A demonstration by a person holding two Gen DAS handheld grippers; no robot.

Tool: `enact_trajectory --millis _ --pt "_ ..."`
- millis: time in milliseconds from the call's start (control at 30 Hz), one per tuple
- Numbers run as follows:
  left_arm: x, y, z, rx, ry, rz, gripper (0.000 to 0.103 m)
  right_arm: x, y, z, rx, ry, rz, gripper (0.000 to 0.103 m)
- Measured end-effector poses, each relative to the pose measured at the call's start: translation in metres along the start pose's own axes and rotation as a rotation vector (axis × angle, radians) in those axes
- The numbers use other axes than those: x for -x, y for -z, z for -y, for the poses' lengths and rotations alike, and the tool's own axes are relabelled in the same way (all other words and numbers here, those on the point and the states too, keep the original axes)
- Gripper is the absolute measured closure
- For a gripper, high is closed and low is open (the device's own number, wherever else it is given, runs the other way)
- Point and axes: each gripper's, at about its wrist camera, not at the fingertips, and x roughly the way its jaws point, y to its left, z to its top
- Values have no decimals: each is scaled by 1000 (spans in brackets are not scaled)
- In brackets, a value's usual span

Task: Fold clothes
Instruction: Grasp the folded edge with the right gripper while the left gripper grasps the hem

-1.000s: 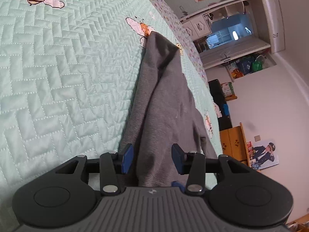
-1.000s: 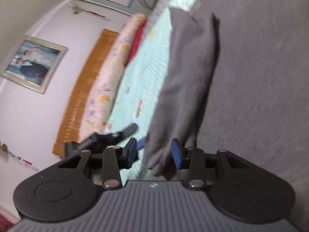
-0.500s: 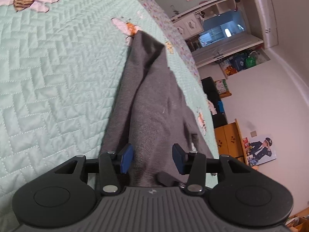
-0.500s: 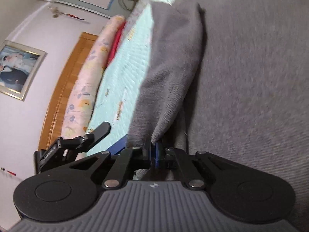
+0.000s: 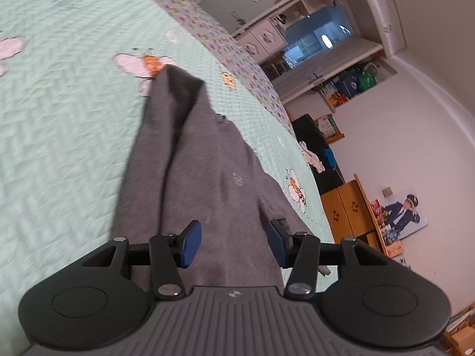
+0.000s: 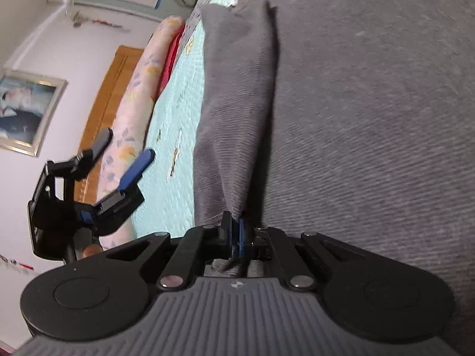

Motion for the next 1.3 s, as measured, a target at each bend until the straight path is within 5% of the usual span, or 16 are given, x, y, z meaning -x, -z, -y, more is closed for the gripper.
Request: enact_trajectory --millis 100,233,400,500,633,767,900,1033,1100,1133,1300 --pt "-30 -7 8 -57 -24 -6 50 2 0 1 8 4 -3 100" --pt "-71 -2 -10 -75 -165 -46 51 14 -6 -2 41 27 -7 92" --pt "-70 -9 -21 -34 -91 -44 53 34 -46 -13 104 84 152 83" --pt "-68 -34 -6 -84 -93 20 50 19 -81 -4 63 80 216 66" --pt "-88 -81 11 -168 -202 103 45 -3 -123 9 -3 58 282 65" --pt "-125 -117 13 -194 -280 95 45 -27 -147 18 -85 -4 285 66" --pt "-148 -137 6 -193 -286 67 45 -41 -160 18 -119 -46 282 67" --pt "-163 -147 -6 -179 -266 14 45 -44 -166 20 -121 -62 276 80" --pt "-169 -148 -13 -160 -256 -8 59 -43 -163 22 -125 -69 285 95" --pt "-171 -148 -16 -151 -251 -19 90 -41 -160 25 -130 -79 298 100" --pt "-174 -149 -22 -178 -235 -23 93 -30 -141 33 -163 -98 400 101"
